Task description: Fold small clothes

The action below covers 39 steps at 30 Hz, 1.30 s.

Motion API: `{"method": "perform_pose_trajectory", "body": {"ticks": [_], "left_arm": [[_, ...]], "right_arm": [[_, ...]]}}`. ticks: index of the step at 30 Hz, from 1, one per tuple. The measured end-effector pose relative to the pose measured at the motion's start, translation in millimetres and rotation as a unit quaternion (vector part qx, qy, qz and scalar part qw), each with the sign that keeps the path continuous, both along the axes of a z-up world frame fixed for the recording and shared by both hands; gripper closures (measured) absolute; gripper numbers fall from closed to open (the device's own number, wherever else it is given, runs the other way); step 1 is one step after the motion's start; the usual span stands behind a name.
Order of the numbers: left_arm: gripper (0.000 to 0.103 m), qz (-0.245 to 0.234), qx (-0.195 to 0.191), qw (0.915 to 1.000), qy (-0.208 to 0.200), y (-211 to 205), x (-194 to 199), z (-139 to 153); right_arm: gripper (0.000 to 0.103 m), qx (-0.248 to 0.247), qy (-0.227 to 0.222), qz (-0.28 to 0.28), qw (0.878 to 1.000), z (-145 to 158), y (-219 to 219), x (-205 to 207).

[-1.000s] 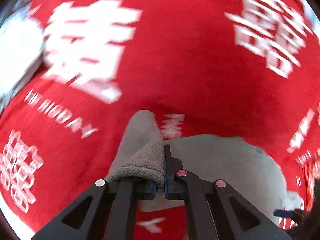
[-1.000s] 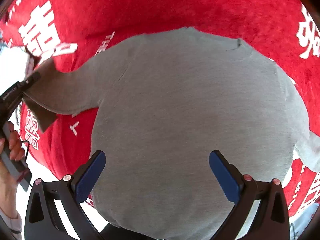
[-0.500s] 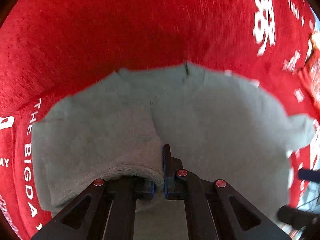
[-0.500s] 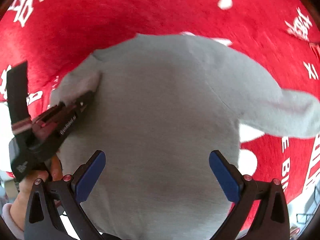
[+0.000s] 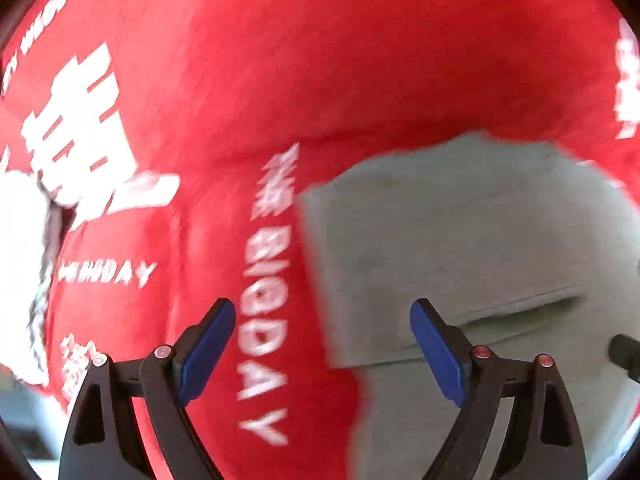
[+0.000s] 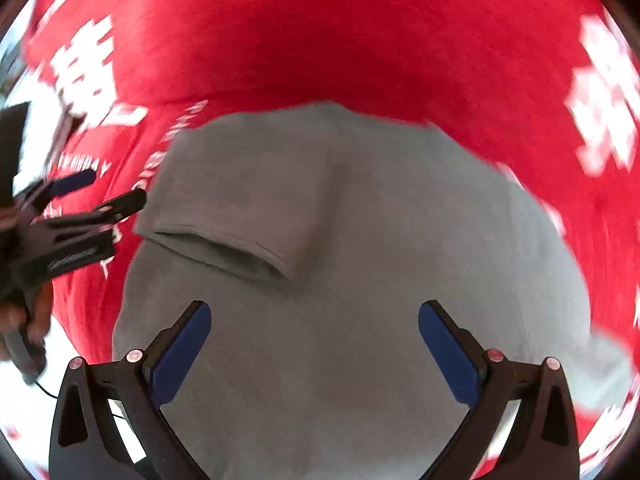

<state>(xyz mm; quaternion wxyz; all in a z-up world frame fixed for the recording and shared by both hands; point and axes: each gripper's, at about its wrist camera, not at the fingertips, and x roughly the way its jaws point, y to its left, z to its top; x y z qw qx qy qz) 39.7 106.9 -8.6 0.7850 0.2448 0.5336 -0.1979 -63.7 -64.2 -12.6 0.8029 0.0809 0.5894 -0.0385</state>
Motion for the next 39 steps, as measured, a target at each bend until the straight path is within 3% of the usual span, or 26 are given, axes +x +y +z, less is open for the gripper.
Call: {"method": "perform_pose_trajectory", "body": {"ticks": [2, 5, 6, 7, 8, 10, 11, 13, 15, 16, 17, 19, 20, 21, 22, 23, 27, 29, 31, 32, 33, 34, 36, 39], "left_arm": [[0.013, 0.024, -0.007, 0.9995, 0.020, 14, 11, -13], [0.013, 0.033, -0.012, 0.9989, 0.031, 13, 14, -31], [0.013, 0.026, -0.005, 0.9991, 0.033, 11, 11, -41], [0.013, 0.024, 0.003, 0.9992, 0.033, 7, 10, -46], [0.013, 0.024, 0.005, 0.9992, 0.031, 0, 10, -51], [0.013, 0.032, -0.006, 0.9991, 0.029, 0, 11, -46], [0.013, 0.034, -0.007, 0.9989, 0.033, -3, 15, -47], [0.013, 0.037, -0.010, 0.9985, 0.039, -1, 17, -48], [0.013, 0.032, -0.007, 0.9988, 0.038, 1, 19, -49], [0.013, 0.030, -0.005, 0.9988, 0.037, 2, 25, -52], [0.013, 0.028, -0.002, 0.9990, 0.034, 1, 25, -52], [0.013, 0.026, 0.002, 0.9991, 0.034, 0, 30, -55], [0.013, 0.026, 0.003, 0.9990, 0.037, -1, 31, -54], [0.013, 0.027, 0.002, 0.9987, 0.043, -1, 34, -53], [0.013, 0.027, -0.007, 0.9982, 0.053, -1, 40, -52], [0.013, 0.030, -0.021, 0.9975, 0.061, -2, 46, -50], [0.013, 0.072, -0.058, 0.9917, 0.089, -8, 85, -53], [0.014, 0.094, -0.070, 0.9854, 0.124, -14, 102, -64], [0.036, 0.111, -0.089, 0.9779, 0.154, -19, 110, -73], [0.058, 0.108, -0.095, 0.9785, 0.148, -23, 110, -70], [0.095, 0.097, -0.107, 0.9777, 0.152, -26, 110, -67], [0.095, 0.092, -0.118, 0.9760, 0.159, -29, 110, -64], [0.095, 0.090, -0.121, 0.9787, 0.140, -29, 109, -56], [0.095, 0.083, -0.120, 0.9808, 0.129, -22, 106, -56]], "right_arm": [[0.000, -0.060, 0.006, 0.049, 0.997, -12, 24, 21], [0.007, -0.171, 0.015, 0.112, 0.979, -38, 51, 44], [0.016, -0.216, 0.028, 0.130, 0.967, -52, 60, 53], [0.057, -0.229, 0.035, 0.142, 0.962, -59, 62, 56], [0.092, -0.212, 0.039, 0.145, 0.966, -61, 60, 58], [0.097, -0.145, 0.004, 0.071, 0.987, -40, 35, 55], [0.097, -0.086, -0.024, 0.009, 0.996, -26, 12, 48], [0.097, 0.027, -0.066, -0.099, 0.993, -12, -32, 28], [0.096, 0.118, -0.083, -0.224, 0.964, -15, -78, -3], [0.092, 0.181, -0.085, -0.288, 0.937, -28, -101, -22], [0.092, 0.241, -0.082, -0.349, 0.902, -44, -120, -45], [0.084, 0.300, -0.071, -0.412, 0.858, -67, -136, -73], [0.079, 0.310, -0.066, -0.426, 0.847, -73, -140, -82], [0.060, 0.321, -0.066, -0.438, 0.837, -76, -143, -92], [0.051, 0.340, -0.086, -0.446, 0.823, -76, -146, -102], [0.049, 0.341, -0.087, -0.452, 0.820, -74, -150, -105], [0.047, 0.323, -0.086, -0.449, 0.828, -67, -157, -108], [0.047, 0.312, -0.080, -0.448, 0.834, -66, -164, -104], [0.047, 0.306, -0.076, -0.454, 0.833, -67, -170, -101], [0.050, 0.303, -0.071, -0.458, 0.832, -68, -176, -103], [0.076, 0.299, -0.063, -0.458, 0.835, -72, -179, -98], [0.095, 0.296, -0.062, -0.448, 0.841, -70, -181, -93], [0.095, 0.282, -0.078, -0.407, 0.865, -57, -178, -81], [0.095, 0.258, -0.090, -0.365, 0.890, -44, -177, -75]]}}
